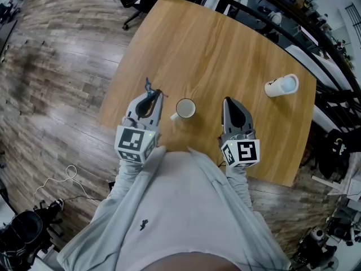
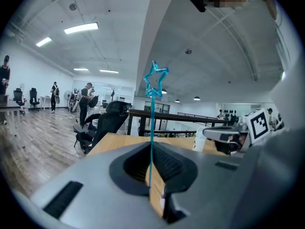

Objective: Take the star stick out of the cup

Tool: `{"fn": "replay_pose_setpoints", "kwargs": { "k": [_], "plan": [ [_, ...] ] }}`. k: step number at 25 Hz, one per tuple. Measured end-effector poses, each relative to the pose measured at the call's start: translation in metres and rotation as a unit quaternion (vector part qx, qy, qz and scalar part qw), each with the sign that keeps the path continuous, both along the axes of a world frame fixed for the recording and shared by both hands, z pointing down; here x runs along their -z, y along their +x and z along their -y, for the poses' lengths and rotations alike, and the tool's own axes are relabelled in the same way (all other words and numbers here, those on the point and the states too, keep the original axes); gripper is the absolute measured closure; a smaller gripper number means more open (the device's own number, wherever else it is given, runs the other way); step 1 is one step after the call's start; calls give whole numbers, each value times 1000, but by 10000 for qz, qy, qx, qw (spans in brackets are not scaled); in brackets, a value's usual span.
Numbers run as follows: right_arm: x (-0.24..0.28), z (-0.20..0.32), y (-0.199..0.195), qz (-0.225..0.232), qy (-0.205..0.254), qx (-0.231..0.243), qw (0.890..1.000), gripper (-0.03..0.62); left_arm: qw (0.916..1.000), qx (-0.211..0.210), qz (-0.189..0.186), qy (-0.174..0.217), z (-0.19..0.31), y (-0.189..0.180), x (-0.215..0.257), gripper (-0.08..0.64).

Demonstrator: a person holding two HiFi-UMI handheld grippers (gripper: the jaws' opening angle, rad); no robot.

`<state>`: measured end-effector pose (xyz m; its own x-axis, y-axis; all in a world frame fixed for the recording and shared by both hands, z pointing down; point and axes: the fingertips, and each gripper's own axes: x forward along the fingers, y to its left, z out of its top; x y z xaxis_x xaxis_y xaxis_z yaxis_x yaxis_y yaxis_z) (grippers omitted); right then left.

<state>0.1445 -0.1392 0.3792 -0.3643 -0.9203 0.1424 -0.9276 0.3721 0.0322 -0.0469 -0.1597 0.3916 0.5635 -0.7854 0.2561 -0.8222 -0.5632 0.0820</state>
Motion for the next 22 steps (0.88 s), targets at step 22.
{"fn": "replay_pose_setpoints", "kwargs": {
  "k": [22],
  "plan": [
    [-6,-5,-2,-16,-128,21,9999,576,9998,-21,-168,-110,0,5,-2,532]
  ]
}}
